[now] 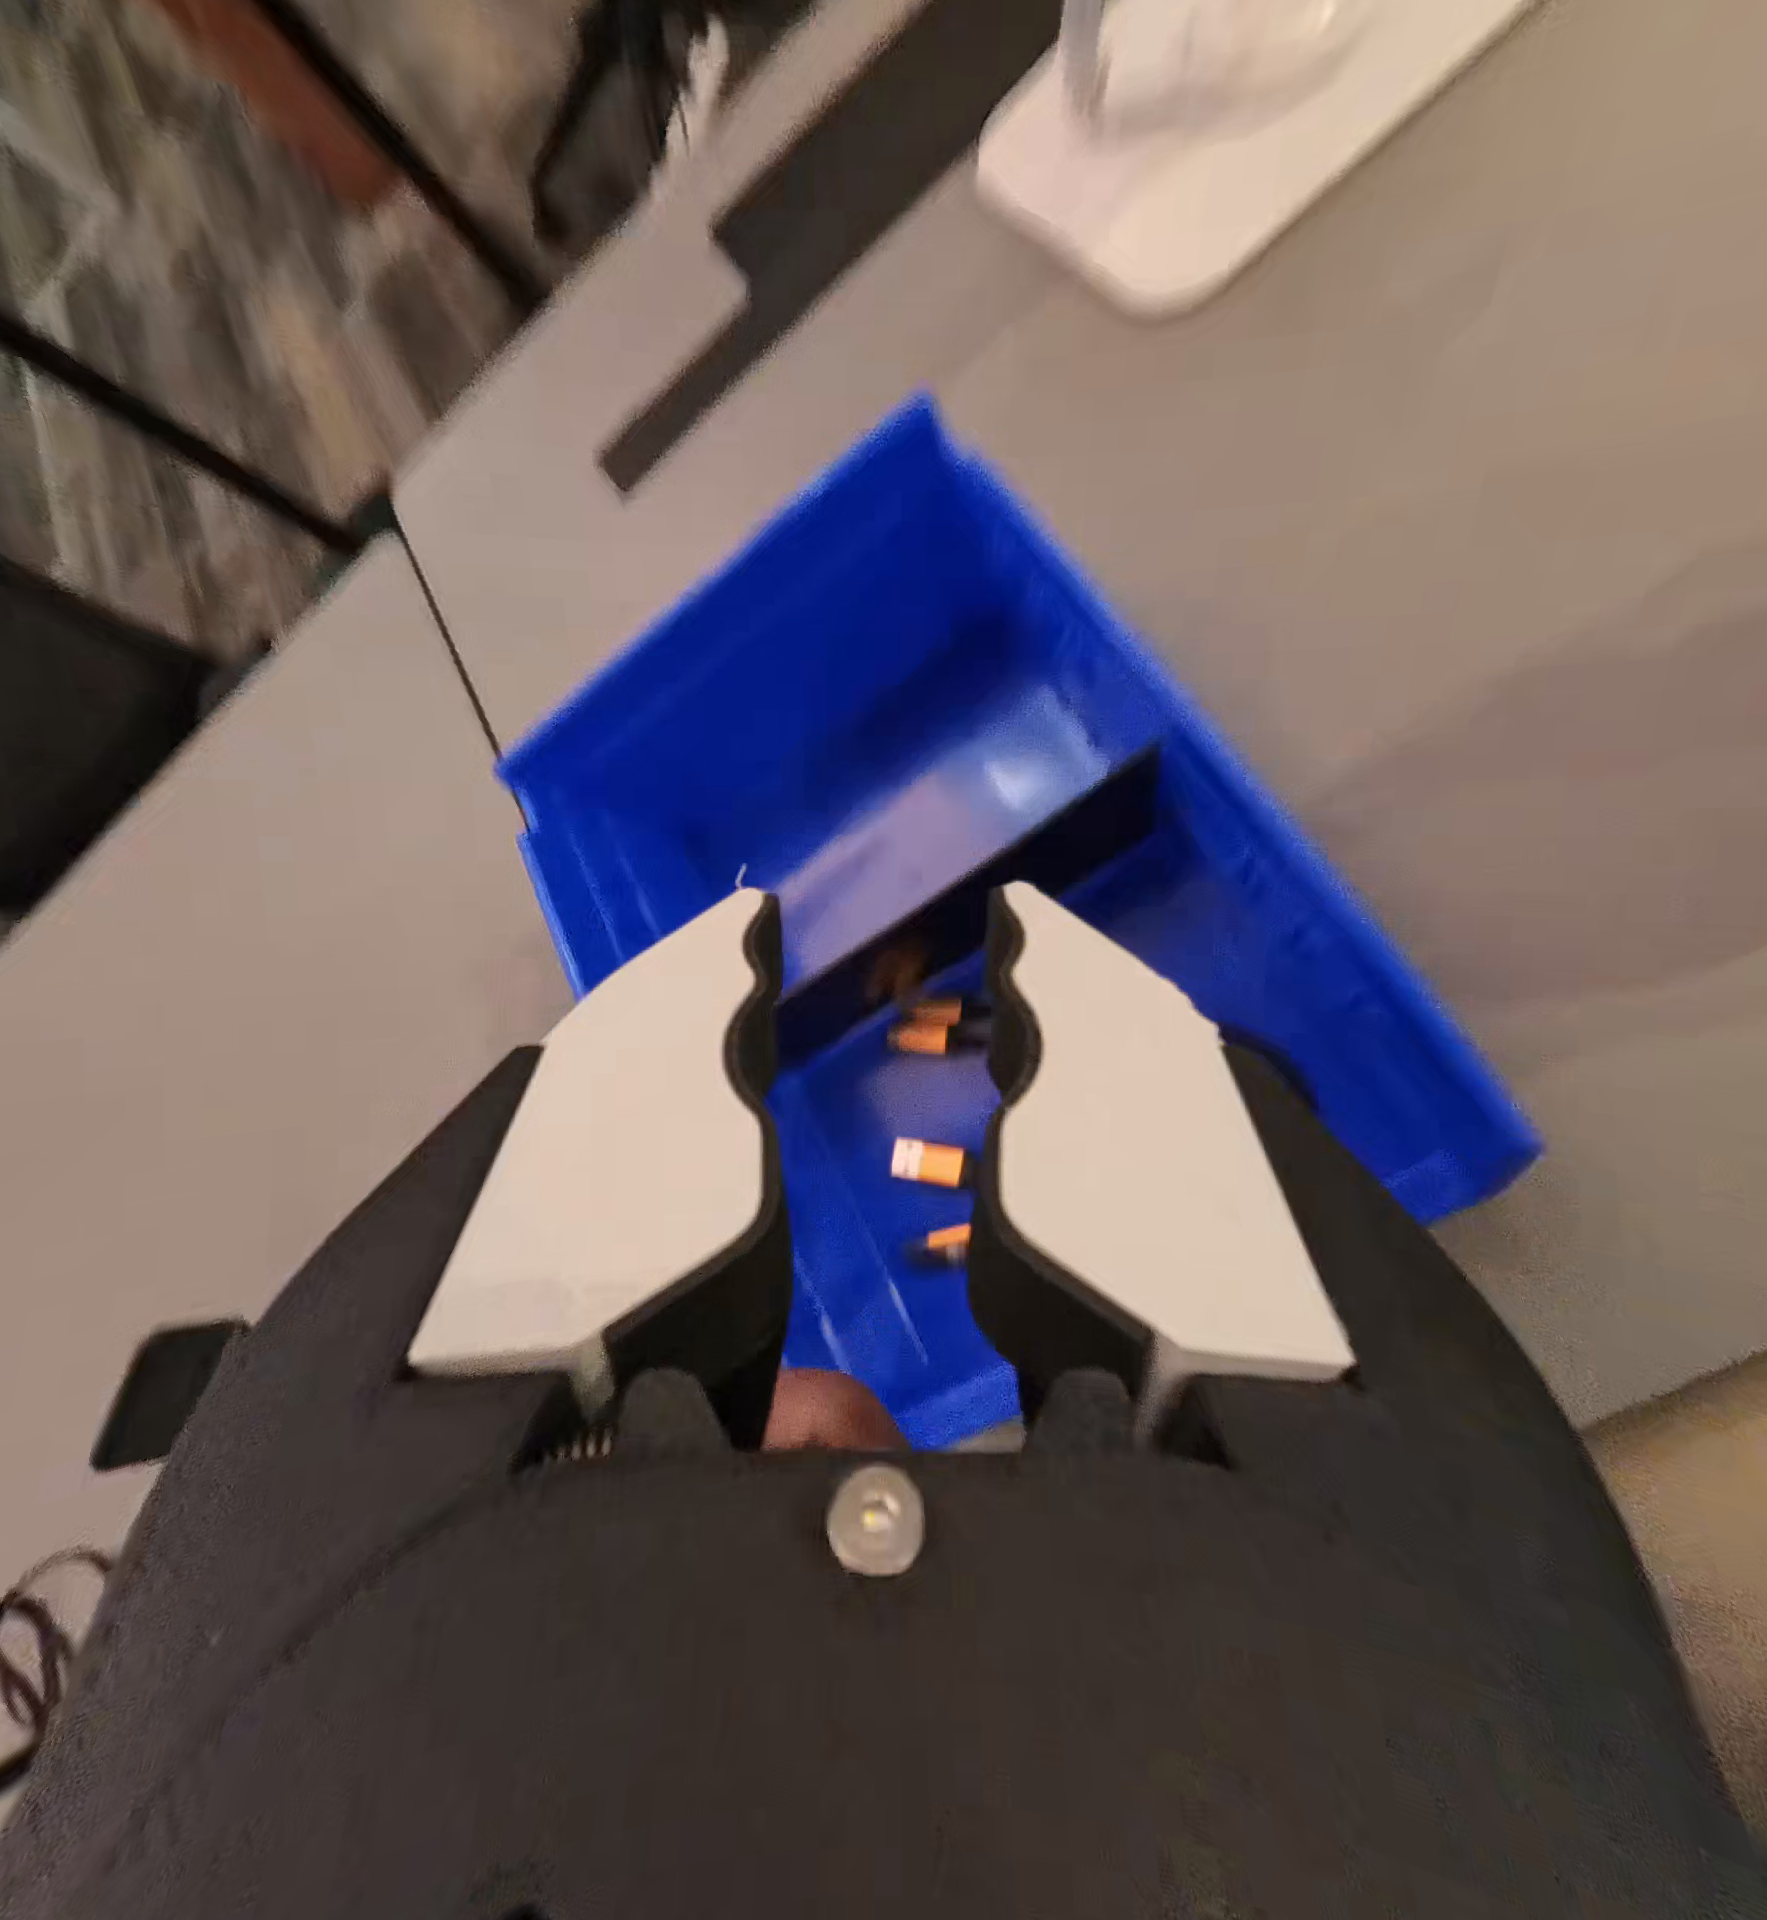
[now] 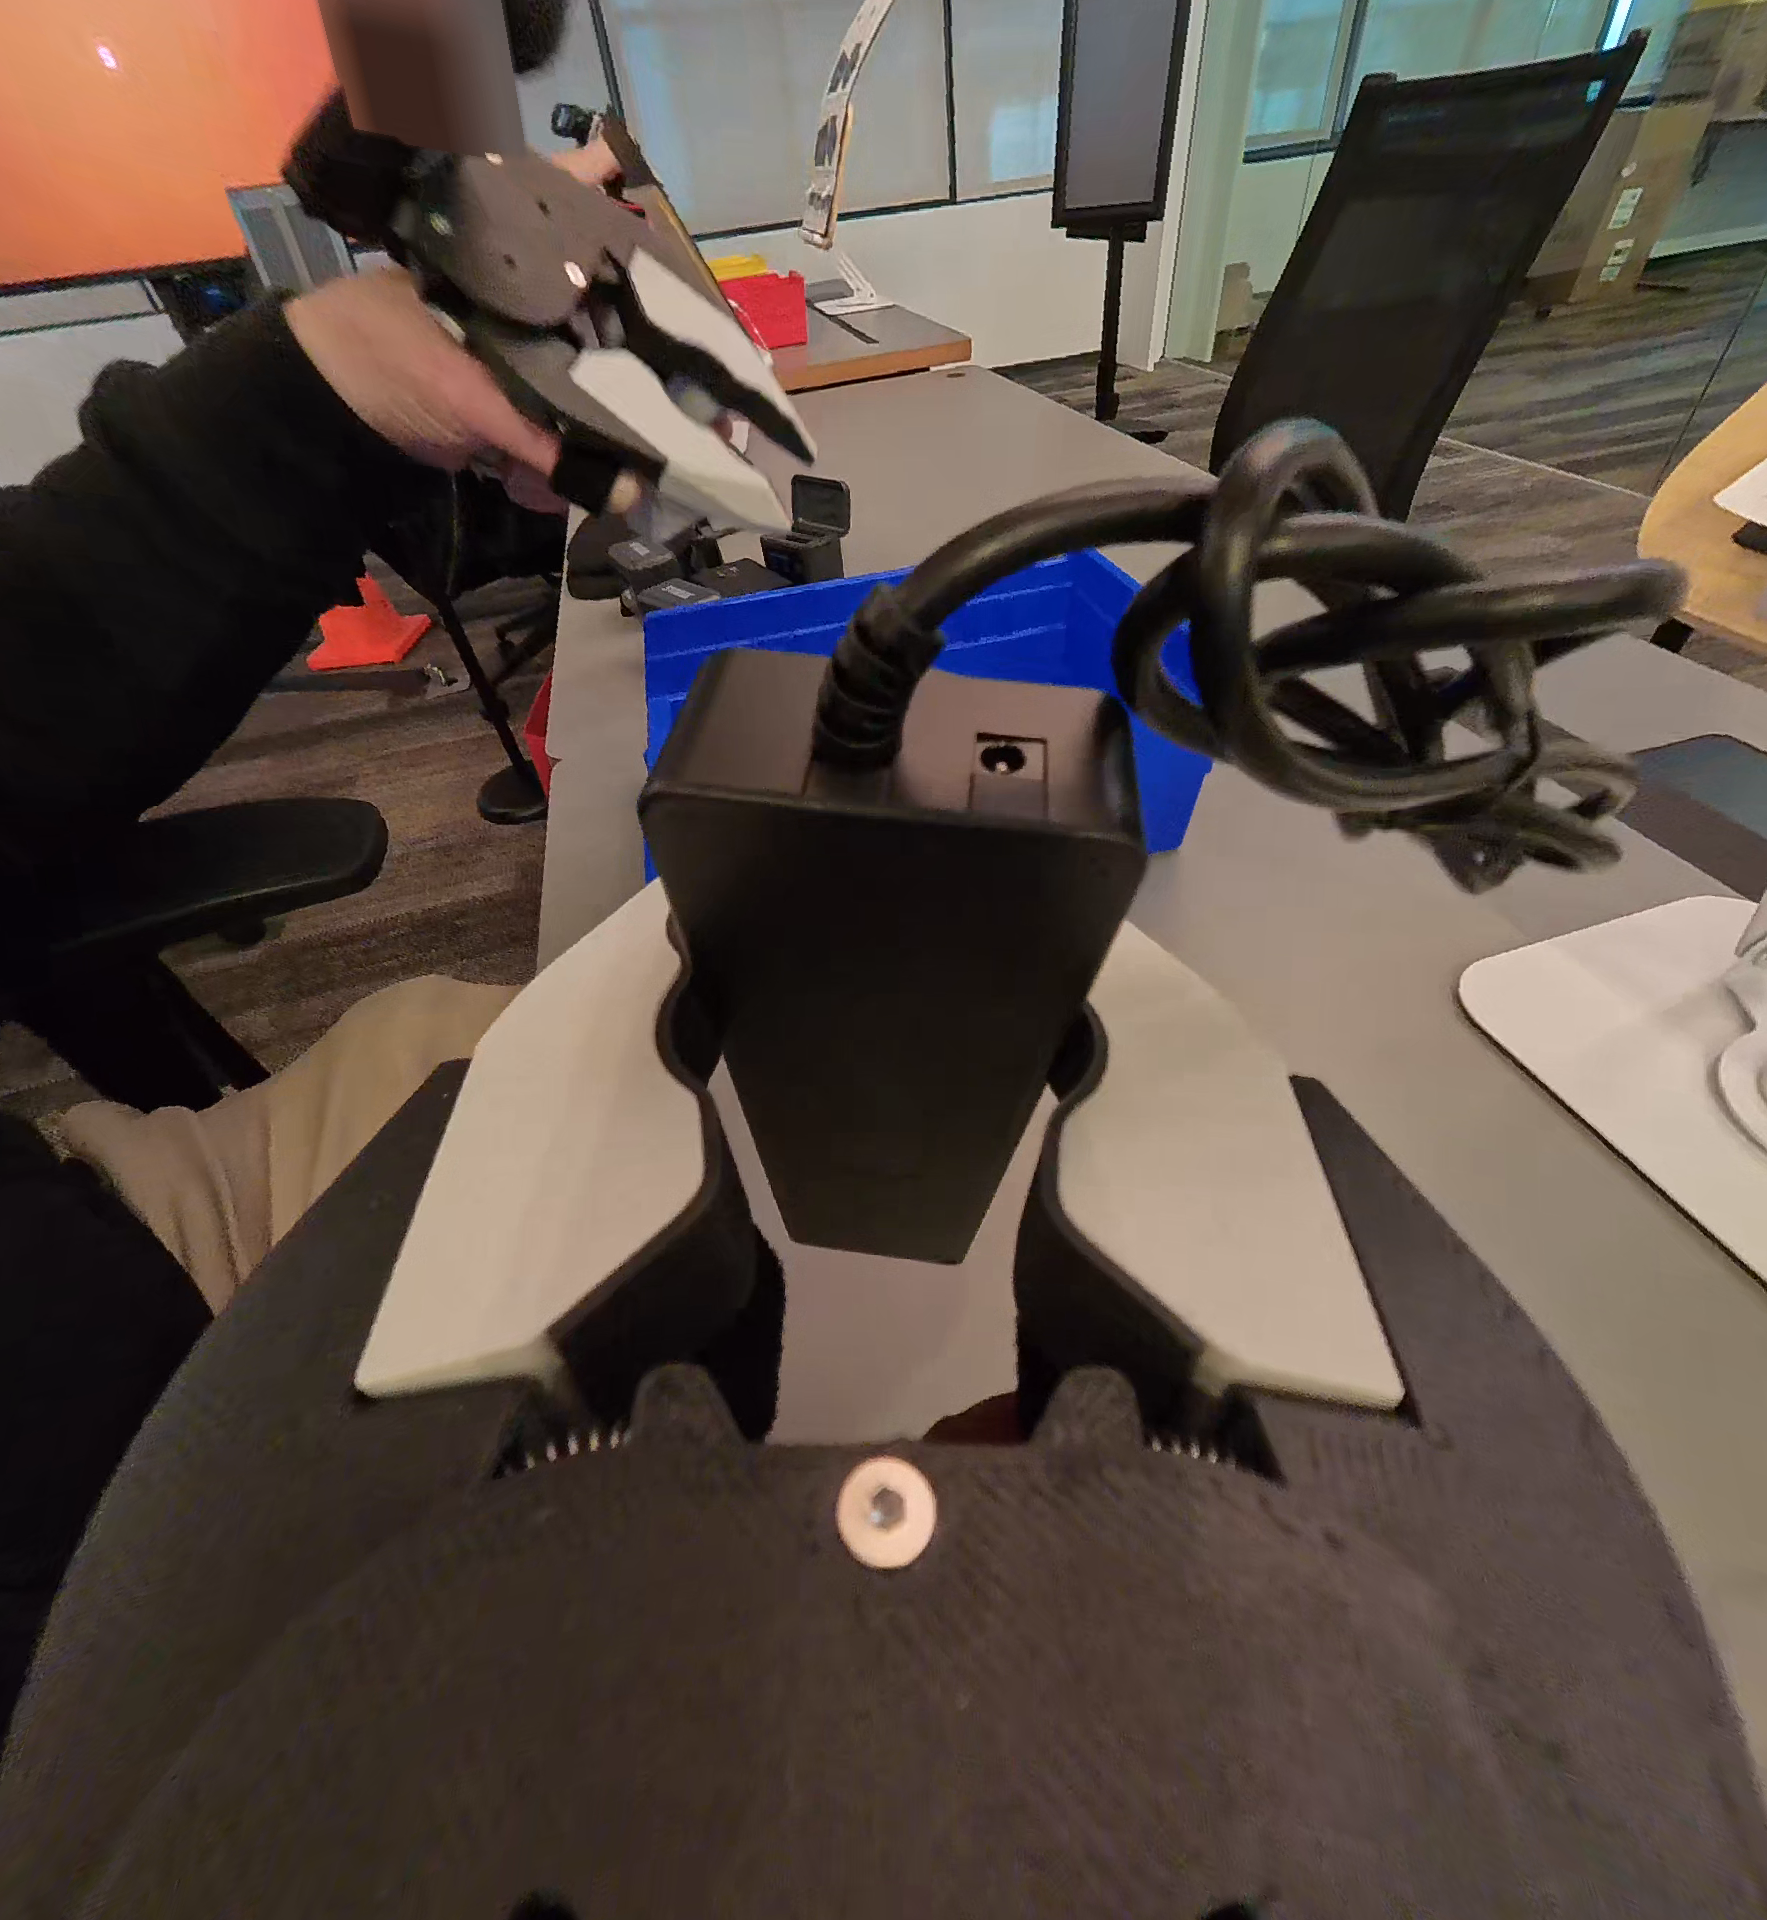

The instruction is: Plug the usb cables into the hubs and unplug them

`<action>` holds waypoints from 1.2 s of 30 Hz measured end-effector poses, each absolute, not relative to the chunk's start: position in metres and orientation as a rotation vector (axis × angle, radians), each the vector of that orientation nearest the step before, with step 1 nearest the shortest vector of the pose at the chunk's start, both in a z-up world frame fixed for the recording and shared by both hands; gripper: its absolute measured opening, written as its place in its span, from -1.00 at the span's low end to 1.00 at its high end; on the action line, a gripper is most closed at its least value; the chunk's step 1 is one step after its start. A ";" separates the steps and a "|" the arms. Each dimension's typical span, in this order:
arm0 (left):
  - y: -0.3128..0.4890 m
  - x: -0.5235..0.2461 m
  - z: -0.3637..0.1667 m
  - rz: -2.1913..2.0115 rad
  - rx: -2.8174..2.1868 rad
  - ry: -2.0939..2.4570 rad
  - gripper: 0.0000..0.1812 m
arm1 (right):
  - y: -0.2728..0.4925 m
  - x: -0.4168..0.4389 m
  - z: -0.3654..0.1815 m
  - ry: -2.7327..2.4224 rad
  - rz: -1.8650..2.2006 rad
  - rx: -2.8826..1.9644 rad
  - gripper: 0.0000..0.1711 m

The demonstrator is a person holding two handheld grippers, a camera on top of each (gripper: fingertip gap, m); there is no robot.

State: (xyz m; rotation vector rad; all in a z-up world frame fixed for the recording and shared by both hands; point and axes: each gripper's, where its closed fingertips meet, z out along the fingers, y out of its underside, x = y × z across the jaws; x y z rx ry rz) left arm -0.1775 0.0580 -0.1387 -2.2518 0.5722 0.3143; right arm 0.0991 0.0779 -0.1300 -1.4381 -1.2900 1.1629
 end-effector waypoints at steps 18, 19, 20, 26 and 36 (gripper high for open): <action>0.012 -0.229 -0.312 0.194 -2.998 0.345 -0.65 | 0.077 0.101 -0.144 -1.296 1.142 -1.487 -0.27; 0.011 -0.231 -0.318 0.189 -3.012 0.352 -0.69 | 0.077 0.101 -0.144 -1.296 1.142 -1.486 -0.27; 0.013 -0.234 -0.318 0.197 -2.999 0.373 -0.78 | 0.077 0.101 -0.144 -1.296 1.141 -1.485 -0.27; 0.020 -0.229 -0.318 0.146 -2.939 0.411 -1.00 | 0.076 0.100 -0.146 -1.307 1.132 -1.485 -0.27; 0.017 -0.234 -0.293 0.141 -2.856 0.339 -0.94 | 0.080 0.101 -0.150 -1.296 1.142 -1.497 -0.27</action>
